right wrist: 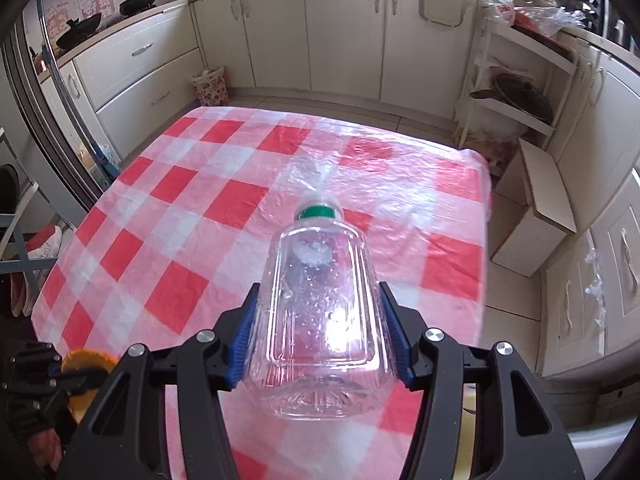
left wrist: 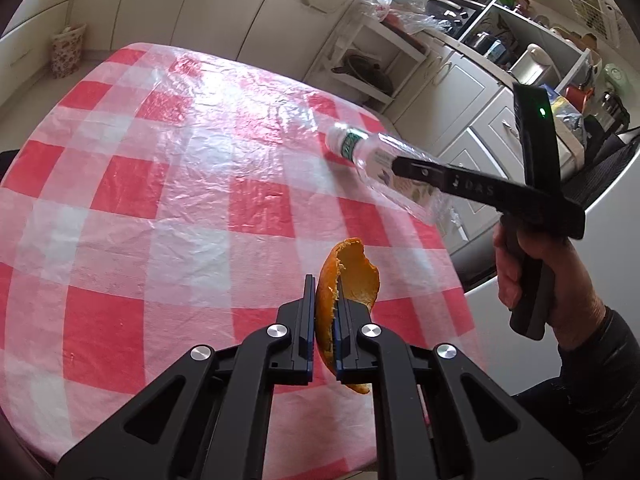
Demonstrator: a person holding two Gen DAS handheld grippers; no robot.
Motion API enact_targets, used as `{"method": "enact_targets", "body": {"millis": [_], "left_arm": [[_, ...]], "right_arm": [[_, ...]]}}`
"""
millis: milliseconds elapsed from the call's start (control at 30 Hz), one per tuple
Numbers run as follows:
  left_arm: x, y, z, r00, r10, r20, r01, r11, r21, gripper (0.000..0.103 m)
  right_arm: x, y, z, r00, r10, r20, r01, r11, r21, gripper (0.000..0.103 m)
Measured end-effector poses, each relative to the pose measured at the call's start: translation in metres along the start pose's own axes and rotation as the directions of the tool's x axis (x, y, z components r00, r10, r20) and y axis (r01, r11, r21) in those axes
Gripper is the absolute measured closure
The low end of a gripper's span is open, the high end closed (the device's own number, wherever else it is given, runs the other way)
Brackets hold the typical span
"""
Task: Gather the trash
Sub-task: 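Carry the clear bottle to the yellow bin and open the right tool while the left tool carries the peel, then lower the orange peel into the yellow bin and open the left tool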
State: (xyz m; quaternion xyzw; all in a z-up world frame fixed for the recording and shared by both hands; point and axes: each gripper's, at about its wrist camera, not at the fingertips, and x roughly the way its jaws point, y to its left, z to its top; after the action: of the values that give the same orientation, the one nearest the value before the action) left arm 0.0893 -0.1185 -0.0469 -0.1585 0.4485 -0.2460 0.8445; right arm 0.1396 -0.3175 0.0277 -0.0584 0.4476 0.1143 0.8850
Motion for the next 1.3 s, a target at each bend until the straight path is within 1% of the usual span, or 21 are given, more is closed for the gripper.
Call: {"method": "enact_targets", "body": {"millis": [100, 200, 333, 433, 533, 567, 600, 667, 700, 733, 800, 833, 867, 933, 1000, 1067, 1200, 1267, 1300], "left_arm": [[-0.004, -0.013, 0.0, 1.0, -0.021, 0.007, 0.021, 1.0, 0.014, 0.097], [-0.004, -0.032, 0.001, 0.999, -0.051, 0.008, 0.051, 0.998, 0.04, 0.097], [-0.002, -0.059, -0.004, 0.996, -0.09, -0.005, 0.09, 0.993, 0.076, 0.097], [0.002, -0.079, -0.006, 0.993, -0.121, -0.017, 0.122, 0.988, 0.099, 0.097], [0.009, -0.102, -0.008, 0.989, -0.148, -0.03, 0.151, 0.981, 0.119, 0.097], [0.011, -0.109, -0.009, 0.987, -0.157, -0.034, 0.16, 0.979, 0.123, 0.097], [0.013, -0.117, -0.01, 0.986, -0.164, -0.037, 0.167, 0.978, 0.126, 0.097], [0.018, -0.131, -0.013, 0.984, -0.172, -0.043, 0.176, 0.975, 0.132, 0.097], [0.022, -0.136, -0.015, 0.983, -0.176, -0.048, 0.181, 0.975, 0.131, 0.097], [0.025, -0.143, -0.017, 0.983, -0.178, -0.053, 0.183, 0.974, 0.131, 0.097], [0.033, -0.152, -0.022, 0.981, -0.18, -0.067, 0.188, 0.973, 0.135, 0.097], [0.039, -0.159, -0.025, 0.98, -0.18, -0.078, 0.19, 0.972, 0.137, 0.097], [0.046, -0.166, -0.027, 0.98, -0.18, -0.09, 0.191, 0.972, 0.14, 0.097], [0.061, -0.181, -0.031, 0.977, -0.182, -0.109, 0.197, 0.969, 0.146, 0.097], [0.081, -0.2, -0.036, 0.975, -0.182, -0.131, 0.201, 0.967, 0.156, 0.096], [0.101, -0.215, -0.038, 0.972, -0.182, -0.15, 0.205, 0.965, 0.161, 0.097], [0.15, -0.247, -0.043, 0.971, -0.137, -0.197, 0.177, 0.964, 0.198, 0.096], [0.174, -0.255, -0.045, 0.973, -0.086, -0.215, 0.129, 0.972, 0.196, 0.096], [0.182, -0.256, -0.045, 0.972, -0.073, -0.223, 0.116, 0.976, 0.187, 0.093]], "right_arm": [[-0.024, -0.019, -0.014, 1.0, -0.024, 0.02, 0.023, 0.999, 0.036, 0.048], [-0.05, -0.049, -0.035, 0.997, -0.063, 0.043, 0.058, 0.993, 0.106, 0.048], [-0.079, -0.097, -0.075, 0.99, -0.138, 0.032, 0.127, 0.965, 0.231, 0.048], [-0.089, -0.13, -0.107, 0.985, -0.174, -0.018, 0.171, 0.931, 0.323, 0.048], [-0.077, -0.155, -0.134, 0.98, -0.168, -0.11, 0.198, 0.902, 0.384, 0.048], [-0.065, -0.162, -0.143, 0.972, -0.159, -0.171, 0.215, 0.894, 0.393, 0.048], [-0.054, -0.167, -0.149, 0.964, -0.161, -0.211, 0.236, 0.886, 0.4, 0.048], [-0.041, -0.178, -0.155, 0.948, -0.171, -0.267, 0.274, 0.866, 0.419, 0.046], [-0.04, -0.182, -0.155, 0.946, -0.174, -0.273, 0.281, 0.858, 0.43, 0.044], [-0.044, -0.188, -0.152, 0.952, -0.179, -0.249, 0.279, 0.842, 0.462, 0.043], [-0.063, -0.193, -0.143, 0.966, -0.192, -0.171, 0.254, 0.82, 0.513, 0.039], [-0.072, -0.193, -0.14, 0.97, -0.203, -0.135, 0.244, 0.814, 0.526, 0.037], [-0.087, -0.192, -0.135, 0.972, -0.221, -0.08, 0.229, 0.81, 0.54, 0.036], [-0.108, -0.189, -0.127, 0.969, -0.245, 0.008, 0.199, 0.804, 0.56, 0.033], [-0.128, -0.19, -0.122, 0.961, -0.259, 0.091, 0.158, 0.794, 0.586, 0.032], [-0.142, -0.194, -0.121, 0.953, -0.264, 0.15, 0.121, 0.784, 0.609, 0.032], [-0.155, -0.198, -0.121, 0.941, -0.271, 0.202, 0.085, 0.769, 0.634, 0.032], [-0.152, -0.2, -0.118, 0.94, -0.273, 0.203, 0.088, 0.772, 0.63, 0.032], [-0.151, -0.2, -0.116, 0.941, -0.273, 0.201, 0.089, 0.772, 0.629, 0.032]]}}
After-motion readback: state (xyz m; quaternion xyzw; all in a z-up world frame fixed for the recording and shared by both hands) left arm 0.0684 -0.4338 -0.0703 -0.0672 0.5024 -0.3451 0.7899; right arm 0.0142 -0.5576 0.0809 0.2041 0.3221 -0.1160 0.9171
